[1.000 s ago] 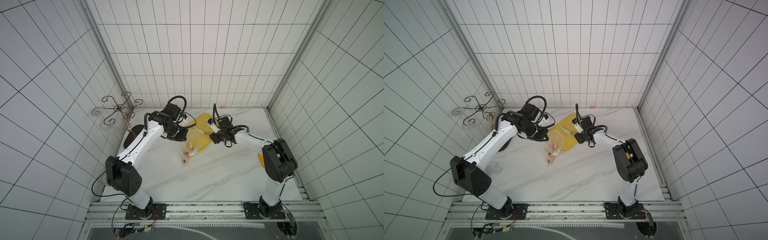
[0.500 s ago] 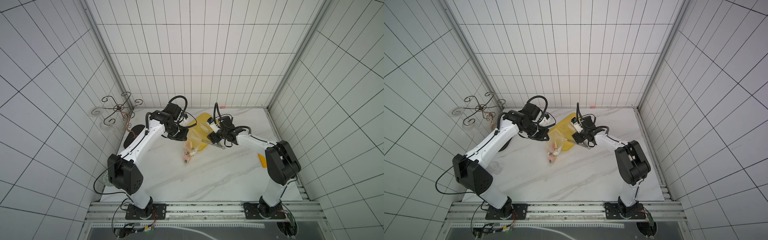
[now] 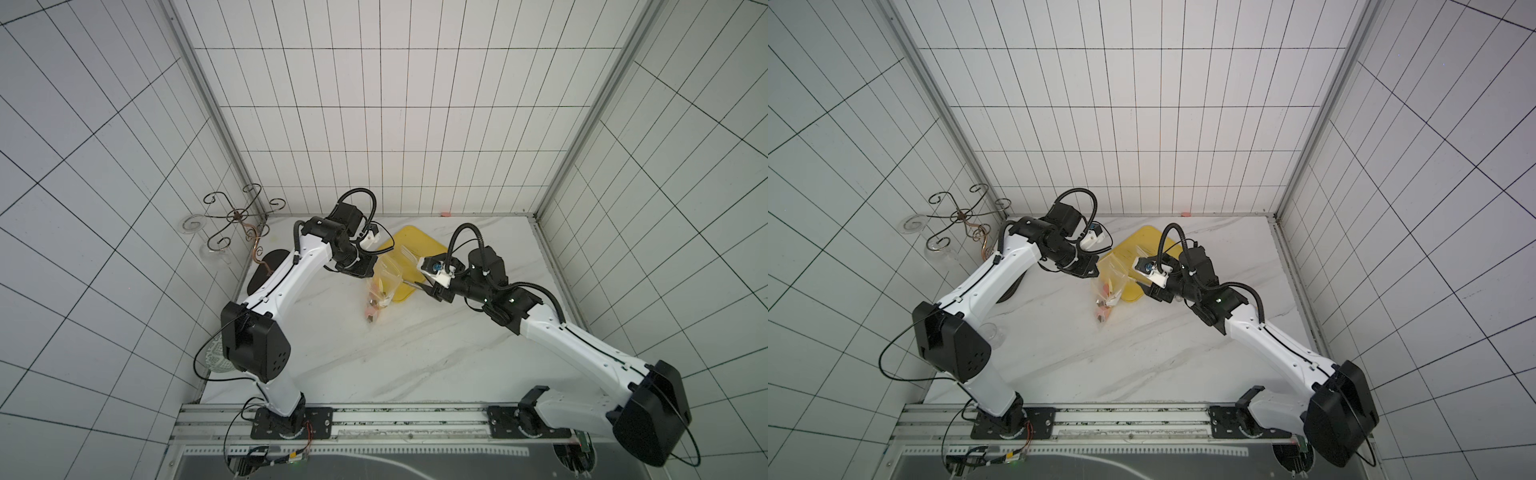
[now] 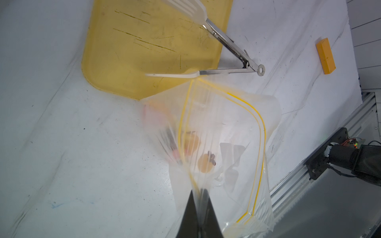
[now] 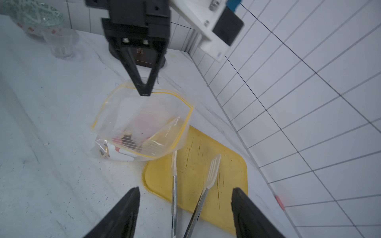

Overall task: Put the cookies into a resealable bag to prevent moisture
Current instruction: Adjust the ziploc bag.

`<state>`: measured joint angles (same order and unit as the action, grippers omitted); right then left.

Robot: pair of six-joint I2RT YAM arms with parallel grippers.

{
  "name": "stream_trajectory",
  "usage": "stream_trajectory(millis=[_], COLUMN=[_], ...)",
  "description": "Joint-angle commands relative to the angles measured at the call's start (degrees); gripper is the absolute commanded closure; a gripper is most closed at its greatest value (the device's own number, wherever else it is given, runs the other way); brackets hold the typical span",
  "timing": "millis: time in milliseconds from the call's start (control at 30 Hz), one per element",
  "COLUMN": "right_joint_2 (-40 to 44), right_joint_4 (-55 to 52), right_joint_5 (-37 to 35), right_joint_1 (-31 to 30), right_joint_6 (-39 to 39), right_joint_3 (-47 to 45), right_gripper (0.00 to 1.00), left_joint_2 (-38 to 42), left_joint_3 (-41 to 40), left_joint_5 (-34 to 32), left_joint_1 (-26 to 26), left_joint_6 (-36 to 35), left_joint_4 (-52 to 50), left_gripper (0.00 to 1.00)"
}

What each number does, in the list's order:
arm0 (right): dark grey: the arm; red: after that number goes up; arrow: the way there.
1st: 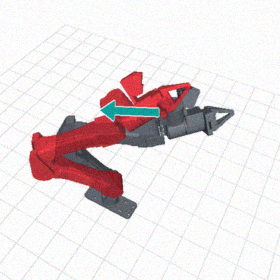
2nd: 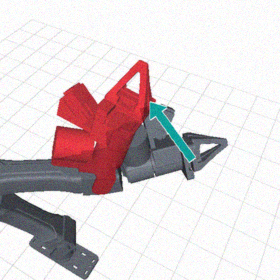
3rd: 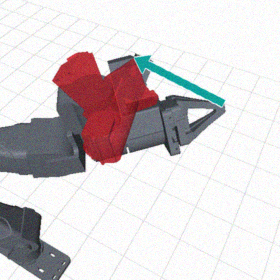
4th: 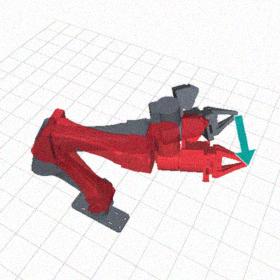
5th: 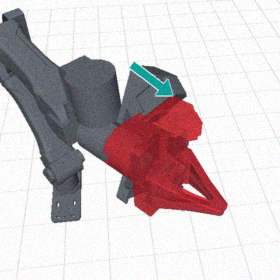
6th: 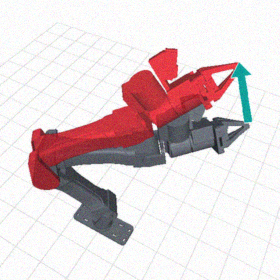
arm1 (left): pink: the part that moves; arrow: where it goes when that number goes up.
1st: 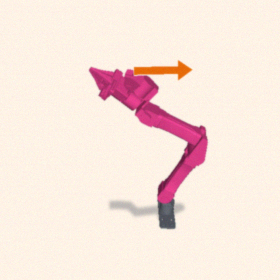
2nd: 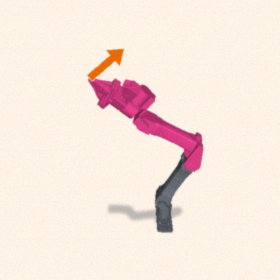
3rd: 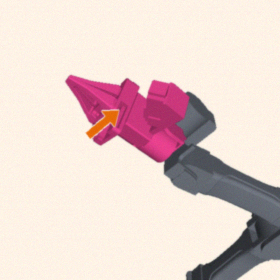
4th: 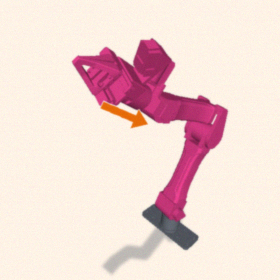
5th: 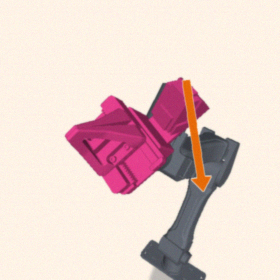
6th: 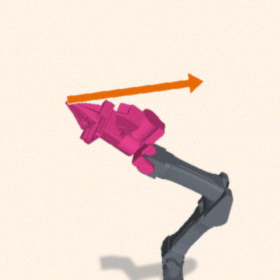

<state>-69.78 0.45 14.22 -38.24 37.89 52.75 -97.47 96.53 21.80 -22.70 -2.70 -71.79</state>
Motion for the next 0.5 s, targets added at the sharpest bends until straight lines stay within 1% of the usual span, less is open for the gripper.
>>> stream_trajectory(millis=[0,133,233,300,367,467], right_joint_2=[-0.8,-4.4,-7.0,-7.9,-9.1,-9.7], right_joint_4=[-2.9,-4.2,-7.2,-6.3,-6.0,-5.7], right_joint_5=[-0.8,-2.1,-1.7,-4.3,-6.2,-6.1], right_joint_1=[-2.7,-5.2,-7.0,-8.3,-8.4,-8.5], right_joint_6=[11.5,18.3,19.5,20.2,20.5,20.4], right_joint_3=[-2.2,-0.8,0.6,0.2,1.3,3.3], right_gripper=[0.3,0.32,0.32,0.33,0.36,0.4], left_joint_2=[-0.7,-1.4,-0.8,-0.4,-0.3,-0.2], left_joint_3=[1.6,1.8,1.3,1.2,1.4,0.6], left_joint_5=[5.7,6.2,5.6,6.3,7.7,6.5], left_joint_1=[-0.4,-2.1,-2.2,-2.2,-2.5,-3.3], left_joint_6=[-5.7,-7.0,-7.3,-7.3,-7.7,-7.9], left_joint_4=[0.2,-0.8,-0.9,-0.8,-0.8,-0.9], left_gripper=[1.0,1.0,1.0,1.0,1.0,1.0])
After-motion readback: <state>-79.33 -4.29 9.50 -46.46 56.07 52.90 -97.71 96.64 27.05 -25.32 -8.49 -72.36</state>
